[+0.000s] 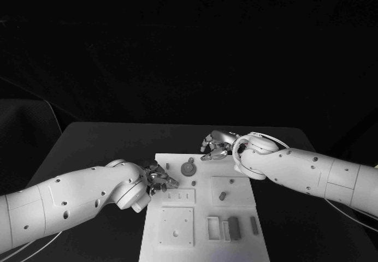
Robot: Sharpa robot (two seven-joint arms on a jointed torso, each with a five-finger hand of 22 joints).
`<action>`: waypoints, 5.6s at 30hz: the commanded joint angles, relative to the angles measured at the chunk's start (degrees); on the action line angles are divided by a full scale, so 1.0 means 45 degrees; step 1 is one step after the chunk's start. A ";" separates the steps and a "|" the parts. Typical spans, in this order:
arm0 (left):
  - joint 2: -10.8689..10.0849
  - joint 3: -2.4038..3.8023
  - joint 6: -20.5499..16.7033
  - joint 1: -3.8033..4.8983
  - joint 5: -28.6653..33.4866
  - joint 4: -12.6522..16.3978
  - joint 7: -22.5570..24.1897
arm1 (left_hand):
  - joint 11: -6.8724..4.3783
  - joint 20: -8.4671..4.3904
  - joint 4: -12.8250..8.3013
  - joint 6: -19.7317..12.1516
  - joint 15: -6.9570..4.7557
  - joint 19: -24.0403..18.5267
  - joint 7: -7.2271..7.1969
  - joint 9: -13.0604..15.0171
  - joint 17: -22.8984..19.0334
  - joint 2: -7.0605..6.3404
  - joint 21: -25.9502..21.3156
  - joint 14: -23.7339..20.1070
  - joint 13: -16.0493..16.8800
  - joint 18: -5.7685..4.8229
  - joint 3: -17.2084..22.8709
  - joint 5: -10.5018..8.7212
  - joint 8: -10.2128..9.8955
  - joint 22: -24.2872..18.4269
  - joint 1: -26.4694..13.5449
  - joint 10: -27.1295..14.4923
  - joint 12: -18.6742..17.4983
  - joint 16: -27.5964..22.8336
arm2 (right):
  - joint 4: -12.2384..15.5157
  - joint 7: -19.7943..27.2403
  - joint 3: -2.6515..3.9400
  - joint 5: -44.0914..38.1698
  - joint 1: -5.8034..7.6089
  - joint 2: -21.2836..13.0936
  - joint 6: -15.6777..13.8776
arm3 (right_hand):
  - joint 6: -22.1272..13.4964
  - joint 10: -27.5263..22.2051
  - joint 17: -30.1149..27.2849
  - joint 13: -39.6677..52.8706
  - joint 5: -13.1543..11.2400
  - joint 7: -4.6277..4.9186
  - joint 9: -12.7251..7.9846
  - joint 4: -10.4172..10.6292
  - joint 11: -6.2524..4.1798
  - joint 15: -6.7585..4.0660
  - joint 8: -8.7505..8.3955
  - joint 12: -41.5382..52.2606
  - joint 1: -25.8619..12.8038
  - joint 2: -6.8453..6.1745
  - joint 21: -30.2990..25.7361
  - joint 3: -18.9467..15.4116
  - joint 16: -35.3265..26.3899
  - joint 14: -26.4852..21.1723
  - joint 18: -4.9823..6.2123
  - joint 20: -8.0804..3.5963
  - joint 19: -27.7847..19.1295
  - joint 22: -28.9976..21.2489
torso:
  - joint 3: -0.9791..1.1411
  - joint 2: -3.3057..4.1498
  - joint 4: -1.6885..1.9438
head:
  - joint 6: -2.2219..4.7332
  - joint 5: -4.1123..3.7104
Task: Assemble the parts on the task board
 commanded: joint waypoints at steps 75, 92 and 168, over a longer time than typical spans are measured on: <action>0.1607 0.0013 0.2613 -0.0245 -0.6215 -0.0739 -0.1114 | -0.1325 -0.0218 -0.0464 0.2570 -0.0907 0.1604 -0.1265 0.3892 0.0937 0.0127 0.2857 0.1861 0.1467 0.1598 0.0797 0.5103 0.4720 0.1217 -0.1838 0.1736 0.3161 0.3240 | -0.0456 -0.0003 0.0128 0.0220 0.0006 0.0366 -0.0025 | 0.0149 -0.0022 0.0006 -0.0028 0.0218 0.0162 0.0020 -0.0006 -0.0019 -0.0014 0.0058 -0.0033 0.0051 0.0215 -0.0038 0.0152 -0.0025 -0.0090 0.0130 -0.0007 -0.0101 -0.0024 | -0.0018 0.0014 0.0001 | -0.1238 -0.0094; 0.1636 0.0013 0.2796 -0.0321 -0.6323 -0.0865 -0.1174 | -0.1332 -0.0217 -0.0458 0.2566 -0.0909 0.1616 -0.1272 0.3915 0.0942 0.0128 0.2885 0.1871 0.1482 0.1606 0.0789 0.5094 0.4768 0.1229 -0.1868 0.1739 0.3197 0.3272 | -0.0451 -0.0009 0.0130 0.0220 0.0006 0.0375 0.0011 | 0.0151 -0.0022 0.0002 -0.0030 0.0235 0.0163 0.0019 0.0002 -0.0018 -0.0013 0.0058 -0.0032 0.0041 0.0220 -0.0036 0.0156 -0.0024 -0.0092 0.0128 -0.0006 -0.0100 -0.0024 | -0.0019 0.0011 0.0006 | -0.1317 -0.0105; 0.1857 0.0017 0.2767 -0.0450 -0.6494 -0.1141 -0.0929 | -0.1395 -0.0147 -0.0304 0.2021 -0.0922 0.1581 -0.1330 0.4391 0.0889 -0.0400 0.3327 0.1737 0.1749 0.1805 0.0073 0.3634 0.5910 0.1402 -0.3012 0.1445 0.3959 0.3925 | -0.0376 -0.0044 0.0130 0.0205 0.0003 0.0369 0.0186 | 0.0154 -0.0020 0.0059 -0.0040 0.0306 0.0166 0.0013 0.0048 -0.0014 -0.0007 0.0055 -0.0028 -0.0021 0.0245 -0.0025 0.0172 0.0013 -0.0023 0.0119 -0.0002 -0.0095 -0.0029 | -0.0013 0.0010 0.0004 | -0.1509 -0.0201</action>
